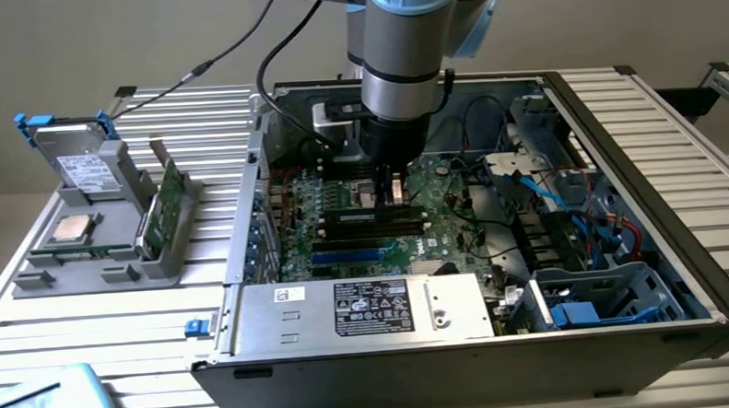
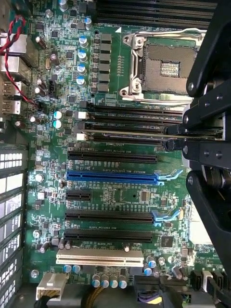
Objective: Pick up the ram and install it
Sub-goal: 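Insert the ram into the slot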
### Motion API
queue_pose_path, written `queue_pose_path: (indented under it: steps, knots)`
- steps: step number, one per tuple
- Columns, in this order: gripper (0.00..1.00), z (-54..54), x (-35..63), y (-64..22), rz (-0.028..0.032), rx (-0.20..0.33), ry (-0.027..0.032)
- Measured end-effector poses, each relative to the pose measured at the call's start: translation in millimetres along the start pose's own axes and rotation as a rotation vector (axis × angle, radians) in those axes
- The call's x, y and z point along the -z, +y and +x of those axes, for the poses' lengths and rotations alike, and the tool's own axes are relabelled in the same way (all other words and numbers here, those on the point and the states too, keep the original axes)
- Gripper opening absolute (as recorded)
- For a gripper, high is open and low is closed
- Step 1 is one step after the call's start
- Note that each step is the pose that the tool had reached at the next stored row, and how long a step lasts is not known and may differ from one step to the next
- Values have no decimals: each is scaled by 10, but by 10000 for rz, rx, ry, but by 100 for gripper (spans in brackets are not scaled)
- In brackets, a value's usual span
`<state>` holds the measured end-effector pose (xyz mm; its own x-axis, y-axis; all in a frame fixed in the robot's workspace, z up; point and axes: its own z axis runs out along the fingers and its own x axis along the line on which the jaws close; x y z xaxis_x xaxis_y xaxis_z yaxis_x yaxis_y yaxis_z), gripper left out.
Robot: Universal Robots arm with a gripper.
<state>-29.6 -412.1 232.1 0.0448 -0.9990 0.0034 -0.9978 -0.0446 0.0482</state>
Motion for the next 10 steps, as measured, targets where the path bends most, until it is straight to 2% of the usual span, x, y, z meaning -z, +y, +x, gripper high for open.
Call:
queue_pose_path:
  steps: [7, 10]
  knots:
    - [14, -7, -33, -16, 0, 201, 31]
    - [14, -14, -81, -19, -1, 249, 55]
